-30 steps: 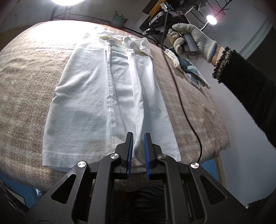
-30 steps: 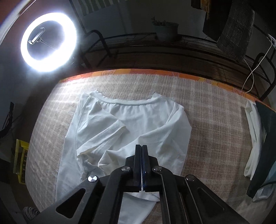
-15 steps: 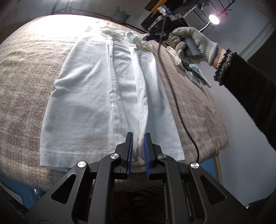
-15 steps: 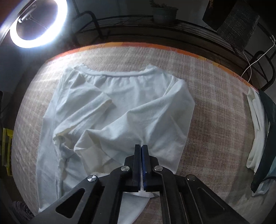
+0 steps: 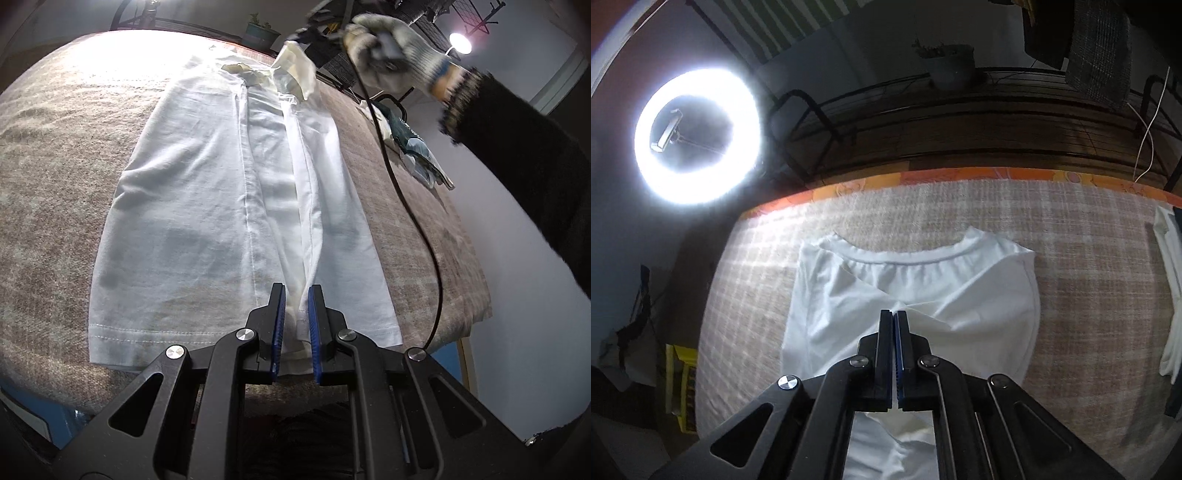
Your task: Fold small clothes
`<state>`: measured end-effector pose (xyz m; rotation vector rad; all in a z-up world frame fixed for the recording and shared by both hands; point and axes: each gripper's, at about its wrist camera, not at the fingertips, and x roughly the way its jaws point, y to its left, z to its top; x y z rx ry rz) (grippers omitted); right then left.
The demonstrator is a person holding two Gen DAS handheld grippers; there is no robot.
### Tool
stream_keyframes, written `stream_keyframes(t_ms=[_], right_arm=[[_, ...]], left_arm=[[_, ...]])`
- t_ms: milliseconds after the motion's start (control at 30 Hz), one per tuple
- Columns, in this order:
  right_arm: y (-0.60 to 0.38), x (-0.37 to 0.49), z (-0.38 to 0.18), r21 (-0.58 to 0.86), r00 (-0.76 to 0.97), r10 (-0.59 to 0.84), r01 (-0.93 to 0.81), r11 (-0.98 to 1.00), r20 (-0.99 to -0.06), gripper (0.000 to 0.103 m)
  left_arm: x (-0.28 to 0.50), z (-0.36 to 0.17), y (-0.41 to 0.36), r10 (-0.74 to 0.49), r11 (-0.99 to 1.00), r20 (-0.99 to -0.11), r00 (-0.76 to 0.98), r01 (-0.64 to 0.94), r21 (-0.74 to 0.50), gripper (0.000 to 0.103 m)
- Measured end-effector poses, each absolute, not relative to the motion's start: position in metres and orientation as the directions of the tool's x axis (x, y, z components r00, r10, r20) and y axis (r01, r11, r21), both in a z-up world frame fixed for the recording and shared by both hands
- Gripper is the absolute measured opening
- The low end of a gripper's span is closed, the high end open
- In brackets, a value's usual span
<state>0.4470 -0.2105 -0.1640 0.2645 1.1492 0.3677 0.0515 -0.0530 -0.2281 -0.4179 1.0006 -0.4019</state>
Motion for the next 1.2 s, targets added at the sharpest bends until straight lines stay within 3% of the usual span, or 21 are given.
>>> stream_keyframes(t_ms=[333, 400, 467, 533, 633, 933, 1033, 1100, 1200], right_arm=[[-0.150, 0.478, -0.232, 0.408, 0.284, 0.422, -0.108, 0.907, -0.861, 0.000], [-0.145, 0.480, -0.238, 0.421, 0.267, 0.433, -0.105, 0.901, -0.861, 0.005], [-0.149, 0.480, -0.238, 0.470, 0.263, 0.476, -0.089, 0.878, -0.839, 0.022], [-0.163, 0.474, -0.223, 0.536, 0.290, 0.536, -0.089, 0.840, -0.793, 0.031], [-0.187, 0.457, -0.186, 0.558, 0.347, 0.565, -0.129, 0.820, -0.749, 0.034], [-0.279, 0.337, -0.104, 0.493, 0.442, 0.529, -0.205, 0.846, -0.724, 0.048], [-0.293, 0.276, -0.108, 0.469, 0.430, 0.509, -0.203, 0.859, -0.746, 0.051], [-0.296, 0.237, -0.120, 0.469, 0.402, 0.514, -0.213, 0.857, -0.757, 0.051], [-0.298, 0.173, -0.153, 0.491, 0.336, 0.533, -0.207, 0.846, -0.777, 0.051]], left_arm=[[0.056, -0.224, -0.051, -0.478, 0.867, -0.727, 0.494, 0.130, -0.481, 0.010], [0.056, -0.222, -0.048, -0.471, 0.870, -0.728, 0.498, 0.125, -0.478, 0.010], [0.054, -0.218, -0.047, -0.463, 0.873, -0.726, 0.508, 0.121, -0.472, 0.010], [0.050, -0.213, -0.044, -0.456, 0.877, -0.721, 0.521, 0.124, -0.465, 0.010], [0.045, -0.205, -0.041, -0.447, 0.881, -0.712, 0.542, 0.126, -0.457, 0.010], [0.031, -0.190, -0.038, -0.465, 0.869, -0.693, 0.551, 0.137, -0.475, 0.010], [0.031, -0.186, -0.046, -0.485, 0.862, -0.684, 0.544, 0.168, -0.478, 0.012], [0.034, -0.186, -0.053, -0.493, 0.860, -0.685, 0.537, 0.181, -0.478, 0.022], [0.040, -0.191, -0.065, -0.503, 0.858, -0.698, 0.510, 0.197, -0.474, 0.023]])
